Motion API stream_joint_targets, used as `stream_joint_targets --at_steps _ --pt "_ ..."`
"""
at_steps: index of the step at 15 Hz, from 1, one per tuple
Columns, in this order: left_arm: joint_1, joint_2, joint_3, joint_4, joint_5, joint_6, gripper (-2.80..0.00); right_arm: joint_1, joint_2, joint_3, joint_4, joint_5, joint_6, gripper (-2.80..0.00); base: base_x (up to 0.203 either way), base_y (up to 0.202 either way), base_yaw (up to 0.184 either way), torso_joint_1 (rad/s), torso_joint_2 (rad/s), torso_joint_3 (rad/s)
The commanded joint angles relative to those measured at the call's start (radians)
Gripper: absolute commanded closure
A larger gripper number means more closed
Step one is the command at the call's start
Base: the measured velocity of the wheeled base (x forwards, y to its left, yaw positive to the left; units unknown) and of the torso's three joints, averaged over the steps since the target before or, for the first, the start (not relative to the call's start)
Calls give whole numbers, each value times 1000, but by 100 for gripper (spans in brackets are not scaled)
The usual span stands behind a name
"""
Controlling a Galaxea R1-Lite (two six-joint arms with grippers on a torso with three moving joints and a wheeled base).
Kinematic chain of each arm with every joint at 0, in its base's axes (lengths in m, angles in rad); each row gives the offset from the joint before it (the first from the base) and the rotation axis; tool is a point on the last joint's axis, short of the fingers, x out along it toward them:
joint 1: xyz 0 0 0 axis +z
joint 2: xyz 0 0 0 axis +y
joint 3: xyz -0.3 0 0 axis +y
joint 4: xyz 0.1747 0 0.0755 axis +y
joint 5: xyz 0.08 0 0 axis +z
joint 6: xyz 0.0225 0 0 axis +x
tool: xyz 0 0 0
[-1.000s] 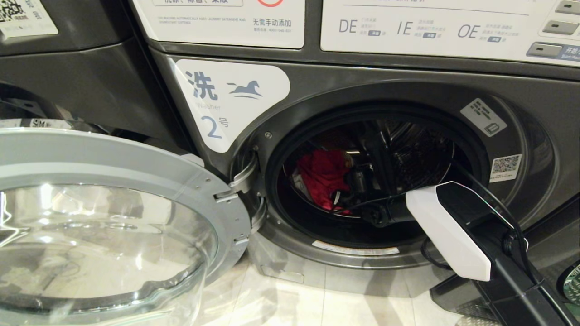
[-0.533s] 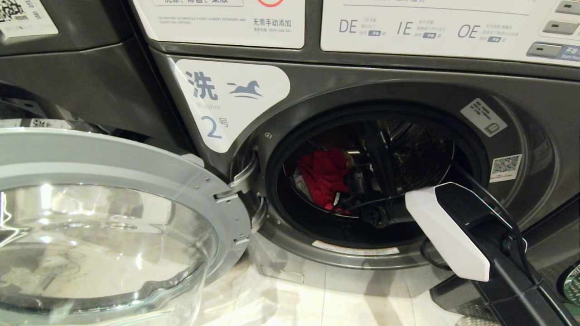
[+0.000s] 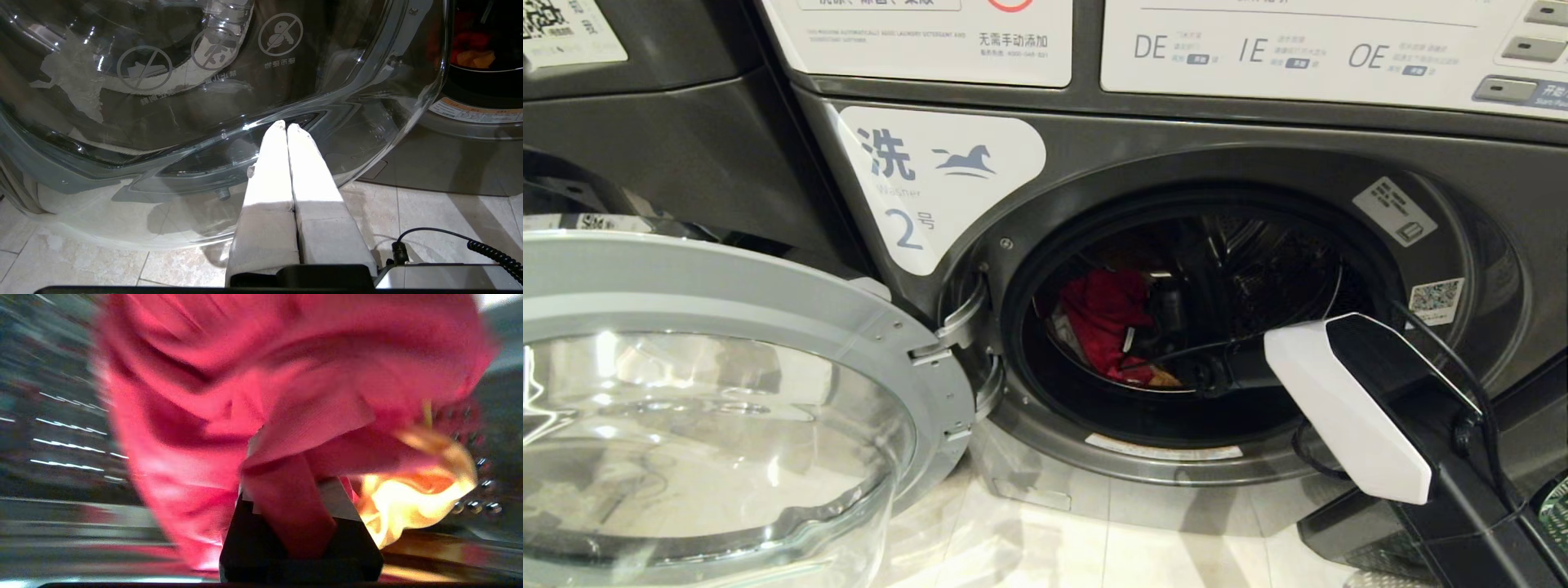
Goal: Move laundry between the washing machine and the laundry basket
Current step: Pick a cloth and place it into the basket
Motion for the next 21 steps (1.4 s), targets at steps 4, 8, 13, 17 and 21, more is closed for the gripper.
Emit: stream_joint_targets --at_steps 4,8,13,17,21 --pt "0 -1 0 0 0 0 0 66 -232 214 -21 -72 -3 0 0 0 0 0 0 0" --pt "0 -1 0 1 0 0 0 161 -459 628 -189 -133 -19 0 0 0 0 0 0 0" --pt "0 -1 0 1 0 0 0 345 -848 1111 -415 -215 -120 0 0 0 0 0 0 0" --pt "0 -1 0 0 0 0 0 451 -1204 1402 -469 -218 -202 0 0 0 0 0 0 0" --pt "0 -1 0 0 0 0 0 538 -1604 1593 -480 -88 -354 0 0 0 0 0 0 0"
